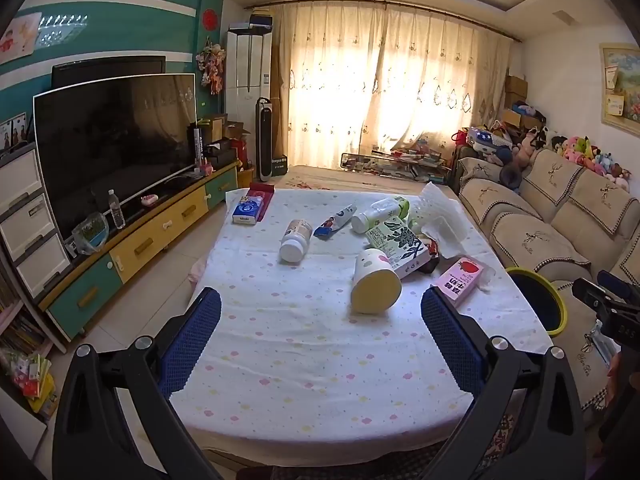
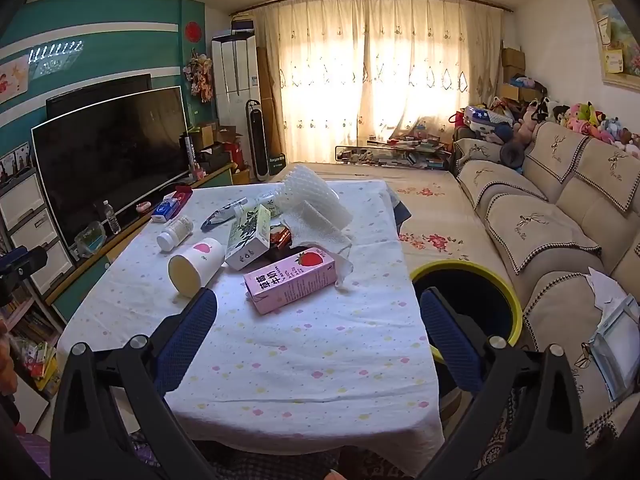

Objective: Collect trash

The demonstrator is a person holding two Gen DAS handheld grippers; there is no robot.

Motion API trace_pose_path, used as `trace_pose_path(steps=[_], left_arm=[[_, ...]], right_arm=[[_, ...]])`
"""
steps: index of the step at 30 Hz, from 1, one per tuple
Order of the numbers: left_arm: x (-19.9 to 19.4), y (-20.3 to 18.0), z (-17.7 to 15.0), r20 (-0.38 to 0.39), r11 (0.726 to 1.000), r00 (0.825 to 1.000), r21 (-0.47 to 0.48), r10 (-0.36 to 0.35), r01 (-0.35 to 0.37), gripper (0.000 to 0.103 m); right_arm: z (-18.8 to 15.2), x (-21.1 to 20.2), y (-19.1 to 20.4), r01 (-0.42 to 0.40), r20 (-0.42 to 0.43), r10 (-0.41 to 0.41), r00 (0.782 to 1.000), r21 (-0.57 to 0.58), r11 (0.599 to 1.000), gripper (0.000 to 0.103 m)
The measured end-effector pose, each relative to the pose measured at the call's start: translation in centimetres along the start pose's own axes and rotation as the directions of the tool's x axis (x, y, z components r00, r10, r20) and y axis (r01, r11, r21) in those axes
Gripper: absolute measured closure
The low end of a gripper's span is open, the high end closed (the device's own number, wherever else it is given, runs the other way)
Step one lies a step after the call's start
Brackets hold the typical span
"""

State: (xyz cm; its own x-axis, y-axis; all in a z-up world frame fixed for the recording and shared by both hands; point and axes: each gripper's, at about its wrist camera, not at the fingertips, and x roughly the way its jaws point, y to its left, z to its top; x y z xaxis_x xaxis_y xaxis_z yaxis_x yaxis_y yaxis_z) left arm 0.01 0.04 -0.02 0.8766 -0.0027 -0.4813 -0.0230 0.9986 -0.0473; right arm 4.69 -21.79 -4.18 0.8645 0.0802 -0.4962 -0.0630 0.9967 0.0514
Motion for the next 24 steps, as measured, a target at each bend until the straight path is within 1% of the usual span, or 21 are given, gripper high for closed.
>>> trace_pose_path(steps=[2,9,10,24], left_arm=[[0.20,0.01,0.07,-0.013,1.000,1.000,0.003,0.002,-0.002,0.004],[0.21,-0.03,0.01,-0.012,1.000,1.000,0.004,0.003,-0.003,0.004],[0.24,-0.04,0.01,-0.012,1.000,1.000,0.004,0.003,-0.003,0.004],[0.48,-0.67,-0.38,-0.013,1.000,1.000,0.011,-0.005,0.005,0.004]], right_arm=[[-0.01,0.01,-0.01,0.000,0.002,0.000,1.000,0.000,1.000,0.006],[-0.15,-0.01,0.05,0.006,0.012,-0.006,1.000,-0.001,1.000,0.006],[-0.04,0.24,-0.07,0.000,-0.001,0.000,1.000,0.002,1.000,0.006],[-0.29,0.47,0.15,-0.005,-0.004,0.005,1.000,0.001,1.000,0.006]])
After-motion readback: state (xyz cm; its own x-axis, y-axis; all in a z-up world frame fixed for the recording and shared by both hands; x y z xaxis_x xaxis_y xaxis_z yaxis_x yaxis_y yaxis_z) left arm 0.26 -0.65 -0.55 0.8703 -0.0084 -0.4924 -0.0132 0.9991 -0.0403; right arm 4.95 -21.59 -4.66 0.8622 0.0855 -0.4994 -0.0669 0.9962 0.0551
